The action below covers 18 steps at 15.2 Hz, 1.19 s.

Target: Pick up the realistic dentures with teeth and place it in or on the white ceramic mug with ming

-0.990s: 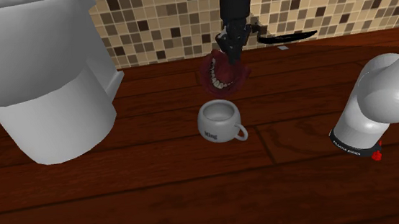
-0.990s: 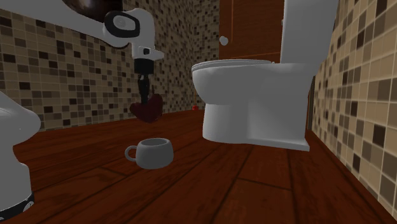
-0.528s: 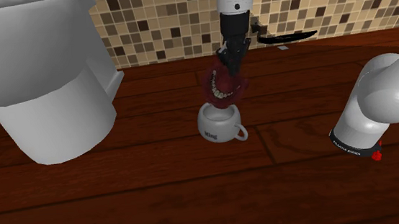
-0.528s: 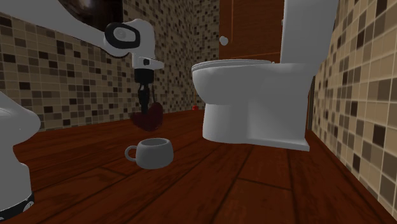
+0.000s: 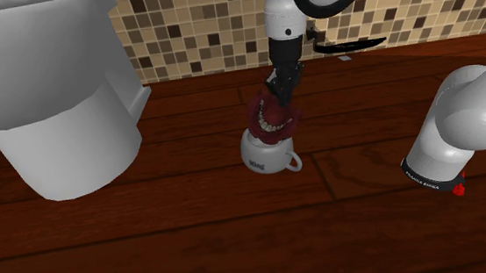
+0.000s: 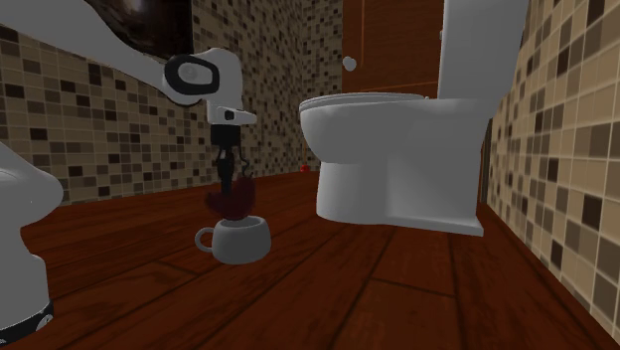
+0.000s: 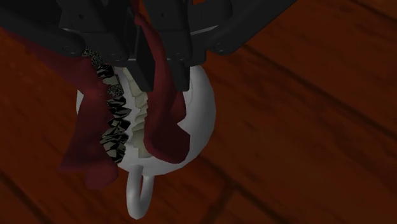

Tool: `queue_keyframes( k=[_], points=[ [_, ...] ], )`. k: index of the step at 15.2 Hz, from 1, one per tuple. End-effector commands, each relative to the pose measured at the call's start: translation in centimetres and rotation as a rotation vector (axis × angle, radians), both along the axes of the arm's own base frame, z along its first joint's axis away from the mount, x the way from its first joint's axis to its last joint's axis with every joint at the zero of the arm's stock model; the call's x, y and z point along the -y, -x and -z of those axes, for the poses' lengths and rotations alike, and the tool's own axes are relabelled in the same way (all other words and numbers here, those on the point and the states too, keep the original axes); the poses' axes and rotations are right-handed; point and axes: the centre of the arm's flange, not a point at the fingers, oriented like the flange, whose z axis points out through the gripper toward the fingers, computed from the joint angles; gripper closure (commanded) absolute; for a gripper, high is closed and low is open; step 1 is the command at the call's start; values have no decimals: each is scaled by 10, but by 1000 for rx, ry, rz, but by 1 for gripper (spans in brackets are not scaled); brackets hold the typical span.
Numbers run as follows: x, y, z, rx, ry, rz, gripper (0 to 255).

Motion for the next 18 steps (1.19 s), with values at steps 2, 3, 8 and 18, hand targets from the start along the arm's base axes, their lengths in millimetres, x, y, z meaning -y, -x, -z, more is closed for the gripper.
queue_keyframes(
  k=[2, 3, 8, 18],
  points=[
    [0, 1, 11, 1, -1, 0, 255],
    [-1, 1, 11, 1, -1, 0, 255],
    [-1, 1, 11, 1, -1, 0, 255],
    [-1, 0, -39, 1, -1, 0, 0]
  ],
)
